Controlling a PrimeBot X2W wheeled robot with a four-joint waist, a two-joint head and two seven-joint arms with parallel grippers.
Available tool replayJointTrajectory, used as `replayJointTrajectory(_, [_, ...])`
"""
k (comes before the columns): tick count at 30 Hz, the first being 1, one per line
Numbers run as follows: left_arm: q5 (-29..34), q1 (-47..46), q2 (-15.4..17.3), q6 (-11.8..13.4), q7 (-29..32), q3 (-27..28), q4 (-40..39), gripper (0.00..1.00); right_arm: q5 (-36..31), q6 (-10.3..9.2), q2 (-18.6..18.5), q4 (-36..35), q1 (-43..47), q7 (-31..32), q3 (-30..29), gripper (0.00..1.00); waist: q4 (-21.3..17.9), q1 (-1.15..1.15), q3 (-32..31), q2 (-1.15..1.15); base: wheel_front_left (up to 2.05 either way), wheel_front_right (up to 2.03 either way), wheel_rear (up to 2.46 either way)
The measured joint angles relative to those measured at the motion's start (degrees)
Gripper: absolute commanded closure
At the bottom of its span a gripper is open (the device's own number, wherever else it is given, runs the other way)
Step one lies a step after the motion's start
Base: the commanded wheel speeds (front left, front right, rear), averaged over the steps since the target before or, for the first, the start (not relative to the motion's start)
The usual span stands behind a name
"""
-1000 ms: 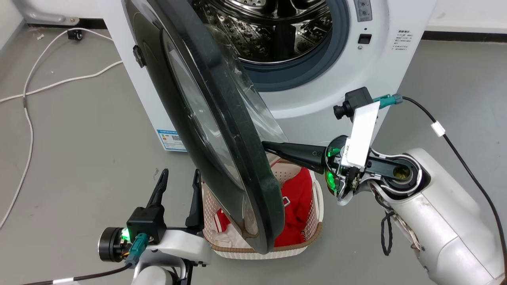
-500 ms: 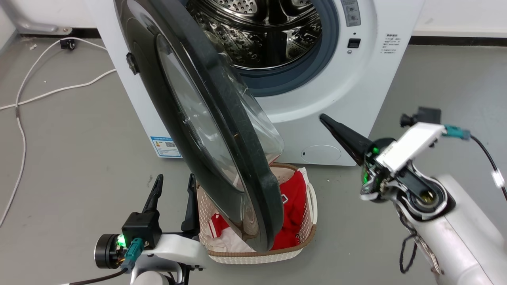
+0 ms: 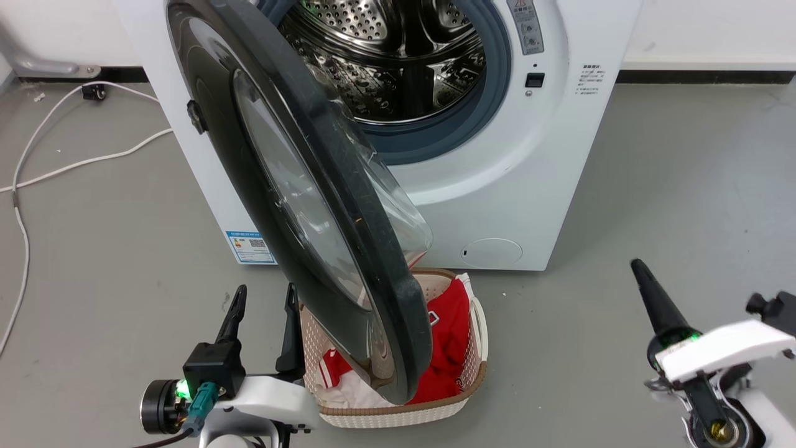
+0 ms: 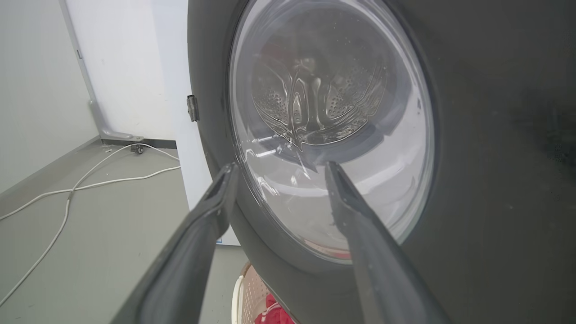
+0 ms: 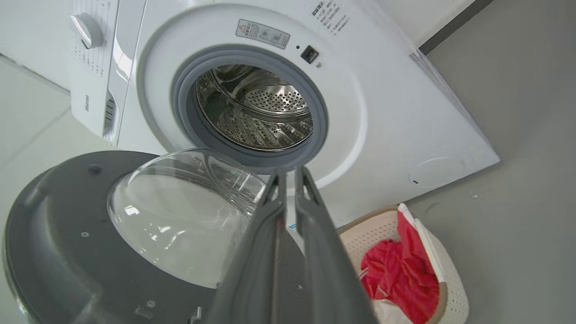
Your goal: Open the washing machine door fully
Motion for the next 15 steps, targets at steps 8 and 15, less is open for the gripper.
replayJointTrajectory(8, [0.1,1.1,0.0,-0.2,0.0,0.9,0.2,0.0,-25.6,0.01,1.3,3.7,4.1,-4.3,-7.5,0.0,-0.5,0.0,-1.7,0.0,0.0,0.0,0.0])
replayJointTrajectory(15, [0.2,2.0,0.0,-0.3,0.0,1.5,0.2,0.0,-51.4,0.01,10.2,-3.8,10.7,-4.4,-23.0,0.0,-0.7,0.0,-2.6,0.0,0.0,0.0,0.0])
